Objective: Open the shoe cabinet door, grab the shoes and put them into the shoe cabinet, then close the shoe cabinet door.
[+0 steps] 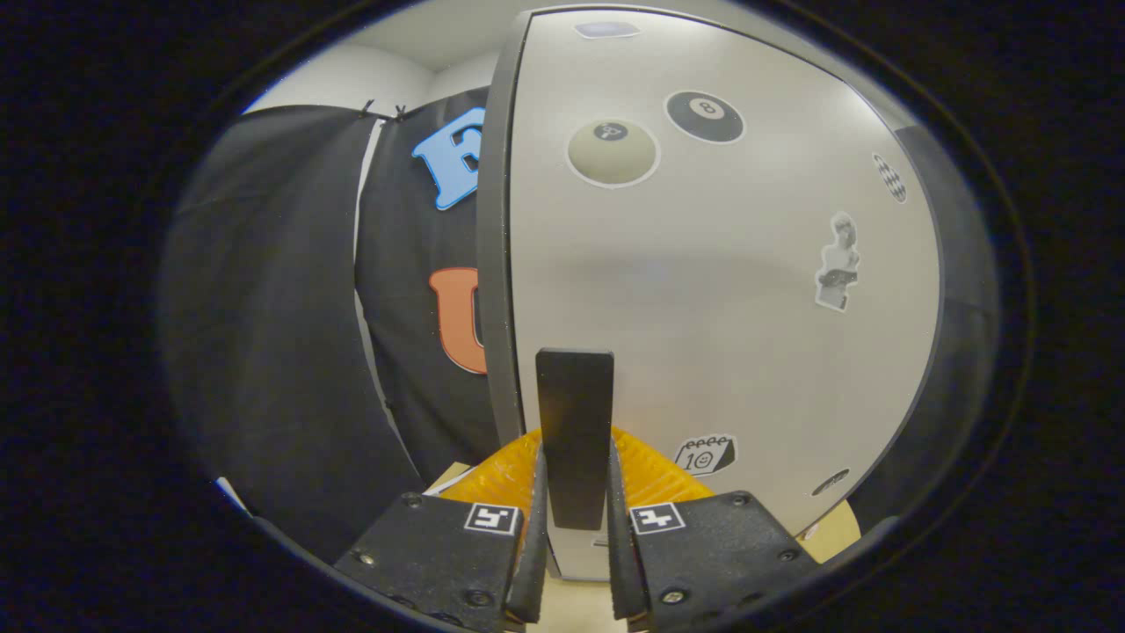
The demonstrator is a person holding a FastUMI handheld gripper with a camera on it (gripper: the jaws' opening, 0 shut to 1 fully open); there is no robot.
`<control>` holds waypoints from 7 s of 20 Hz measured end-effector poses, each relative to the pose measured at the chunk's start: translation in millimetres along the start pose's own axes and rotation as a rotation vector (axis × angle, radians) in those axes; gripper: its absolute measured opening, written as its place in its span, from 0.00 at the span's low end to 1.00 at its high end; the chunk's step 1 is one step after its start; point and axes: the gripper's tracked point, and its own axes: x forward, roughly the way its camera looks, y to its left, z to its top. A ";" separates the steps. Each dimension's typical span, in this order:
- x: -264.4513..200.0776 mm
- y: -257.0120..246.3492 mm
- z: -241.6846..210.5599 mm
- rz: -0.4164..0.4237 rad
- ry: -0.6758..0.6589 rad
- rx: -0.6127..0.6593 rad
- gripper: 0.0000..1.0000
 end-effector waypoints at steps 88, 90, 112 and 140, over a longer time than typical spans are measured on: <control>-305.0 -139.6 -335.9 -0.163 0.396 0.082 1.00; -285.0 -134.9 -363.0 -0.146 0.456 0.092 1.00; -149.2 -153.2 -531.4 -0.253 0.761 0.189 0.21; -204.7 -90.6 -246.9 -0.054 0.309 -0.079 0.03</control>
